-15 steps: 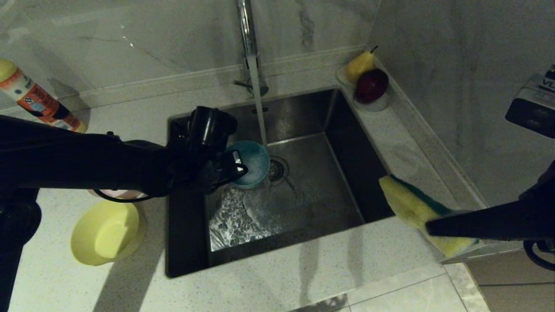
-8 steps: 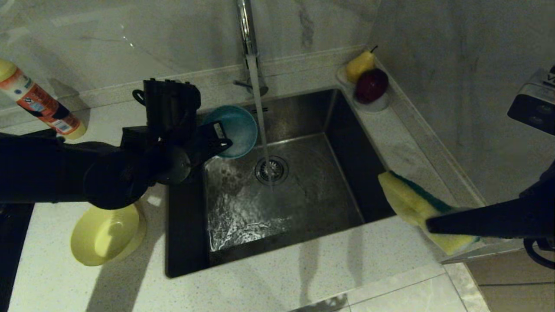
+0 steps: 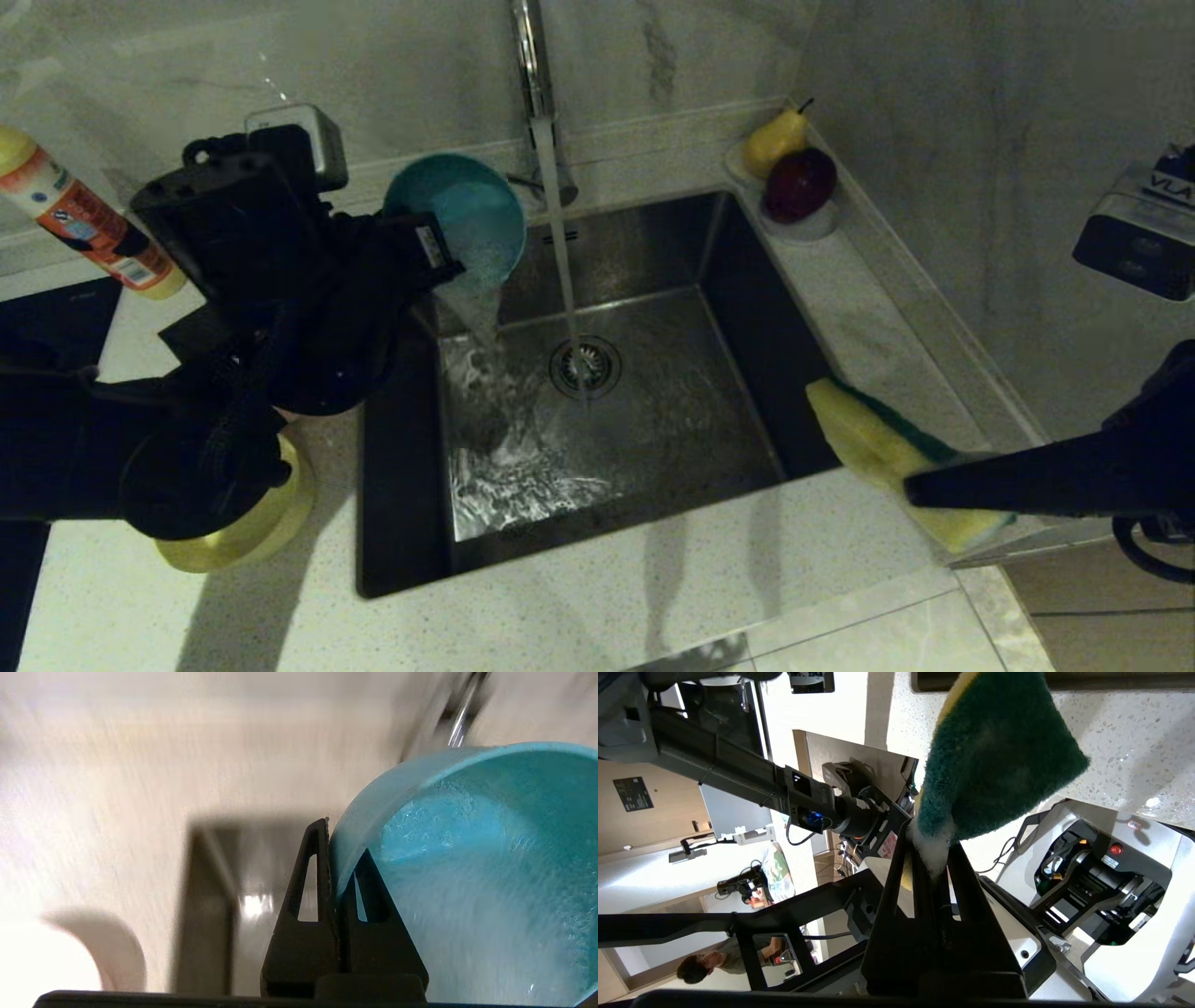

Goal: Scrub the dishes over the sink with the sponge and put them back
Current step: Rinse the bowl

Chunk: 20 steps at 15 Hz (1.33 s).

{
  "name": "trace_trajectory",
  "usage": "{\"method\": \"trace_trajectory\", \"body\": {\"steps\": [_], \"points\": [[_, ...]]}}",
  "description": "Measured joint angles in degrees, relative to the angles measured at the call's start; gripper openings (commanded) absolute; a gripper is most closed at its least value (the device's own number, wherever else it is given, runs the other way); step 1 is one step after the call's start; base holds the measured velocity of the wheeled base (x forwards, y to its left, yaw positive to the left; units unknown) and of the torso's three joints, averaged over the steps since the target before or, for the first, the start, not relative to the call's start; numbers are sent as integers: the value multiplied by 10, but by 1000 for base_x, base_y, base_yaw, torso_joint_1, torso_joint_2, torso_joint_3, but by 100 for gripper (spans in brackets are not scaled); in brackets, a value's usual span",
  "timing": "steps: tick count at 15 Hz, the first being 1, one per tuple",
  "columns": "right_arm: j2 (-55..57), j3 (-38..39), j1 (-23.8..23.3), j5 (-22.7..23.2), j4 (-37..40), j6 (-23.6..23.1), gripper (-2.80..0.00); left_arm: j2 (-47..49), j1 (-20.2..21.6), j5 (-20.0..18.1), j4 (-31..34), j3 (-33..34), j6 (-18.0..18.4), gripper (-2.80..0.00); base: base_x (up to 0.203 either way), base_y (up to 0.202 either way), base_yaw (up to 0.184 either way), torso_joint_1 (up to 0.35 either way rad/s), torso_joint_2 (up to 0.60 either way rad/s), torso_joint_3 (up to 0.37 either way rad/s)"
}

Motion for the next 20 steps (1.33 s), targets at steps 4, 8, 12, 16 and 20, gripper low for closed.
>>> {"method": "trace_trajectory", "body": {"steps": [4, 8, 12, 16, 20], "points": [[2, 14, 0, 0, -30, 2, -280, -6, 0, -18, -107, 16, 49, -280, 0, 0, 0, 0, 0, 0], [0, 23, 0, -1, -39, 2, -280, -22, 1, -54, -144, 17, 68, -280, 0, 0, 0, 0, 0, 0], [-3, 24, -2, -2, -39, 1, -280, -42, 2, -94, -194, 17, 81, -280, 0, 0, 0, 0, 0, 0], [-3, 30, -4, -1, -40, 0, -280, -62, 2, -121, -225, 22, 102, -280, 0, 0, 0, 0, 0, 0], [-2, 29, -4, 0, -40, 0, -280, -82, 2, -141, -228, 34, 101, -280, 0, 0, 0, 0, 0, 0]]}}
